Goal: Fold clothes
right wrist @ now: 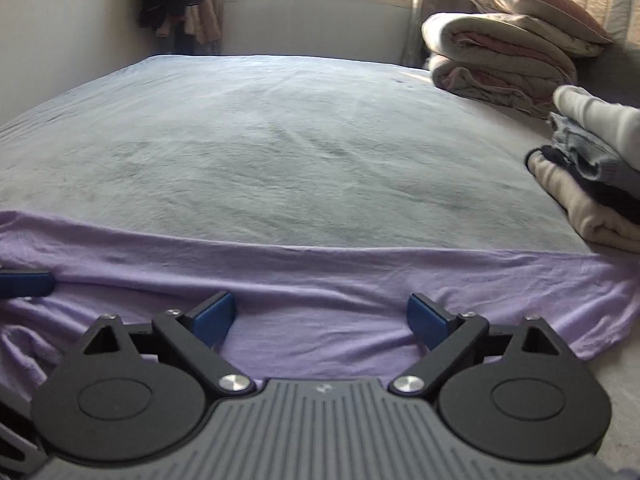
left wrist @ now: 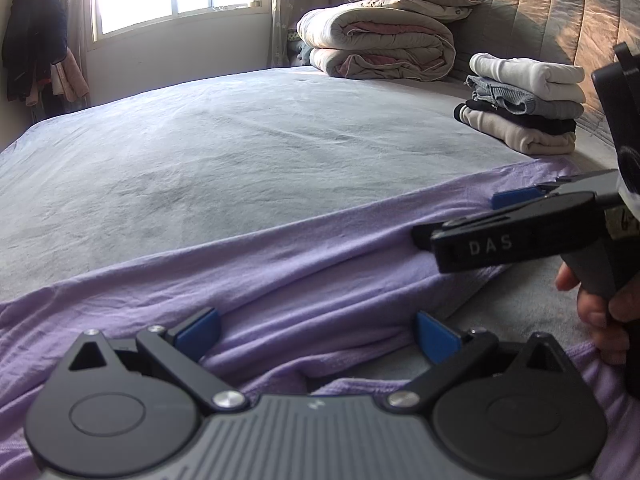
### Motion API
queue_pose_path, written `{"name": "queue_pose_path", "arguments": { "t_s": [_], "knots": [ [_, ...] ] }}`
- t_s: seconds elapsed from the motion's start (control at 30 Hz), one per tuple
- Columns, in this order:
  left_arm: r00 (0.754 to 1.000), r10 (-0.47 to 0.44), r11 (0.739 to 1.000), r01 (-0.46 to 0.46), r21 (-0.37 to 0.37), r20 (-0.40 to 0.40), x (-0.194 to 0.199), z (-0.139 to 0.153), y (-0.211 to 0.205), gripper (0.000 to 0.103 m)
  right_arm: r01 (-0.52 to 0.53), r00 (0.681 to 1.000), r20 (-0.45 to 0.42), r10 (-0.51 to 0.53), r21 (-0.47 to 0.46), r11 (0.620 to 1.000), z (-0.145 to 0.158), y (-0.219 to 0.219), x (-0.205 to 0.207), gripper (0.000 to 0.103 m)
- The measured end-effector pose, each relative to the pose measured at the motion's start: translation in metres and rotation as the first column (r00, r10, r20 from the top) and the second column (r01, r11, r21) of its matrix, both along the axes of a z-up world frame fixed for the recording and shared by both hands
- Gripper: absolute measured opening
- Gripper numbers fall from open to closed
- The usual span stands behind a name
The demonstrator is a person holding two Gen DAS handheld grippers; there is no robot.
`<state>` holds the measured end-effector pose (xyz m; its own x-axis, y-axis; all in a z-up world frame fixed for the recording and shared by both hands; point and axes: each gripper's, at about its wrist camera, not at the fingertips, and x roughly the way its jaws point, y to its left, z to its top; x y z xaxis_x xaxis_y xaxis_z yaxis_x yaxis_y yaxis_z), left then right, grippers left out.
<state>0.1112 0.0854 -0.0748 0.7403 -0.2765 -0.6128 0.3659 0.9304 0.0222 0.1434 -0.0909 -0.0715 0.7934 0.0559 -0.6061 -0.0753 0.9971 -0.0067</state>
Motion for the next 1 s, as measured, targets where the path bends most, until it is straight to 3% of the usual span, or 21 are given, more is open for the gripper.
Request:
{"name": "queue_pose_path", "arguments": {
  "t_s": [0.4,1.0],
  "knots": [
    [1.000,0.000,1.000,0.000,0.000,0.000,-0.0001,-0.0002,0.0012,0.103,0.004,1.000,0.003,-0.004,-0.008,1.000,-0.0018,-0.0003,-0.0031,0.102],
    [1.000,0.000,1.000,0.000,0.001,0.000,-0.0005,0.0000,-0.0008,0.103,0.003,1.000,0.003,-0.003,0.000,1.000,-0.0021,-0.0023,-0.0026,0.103]
  ]
}}
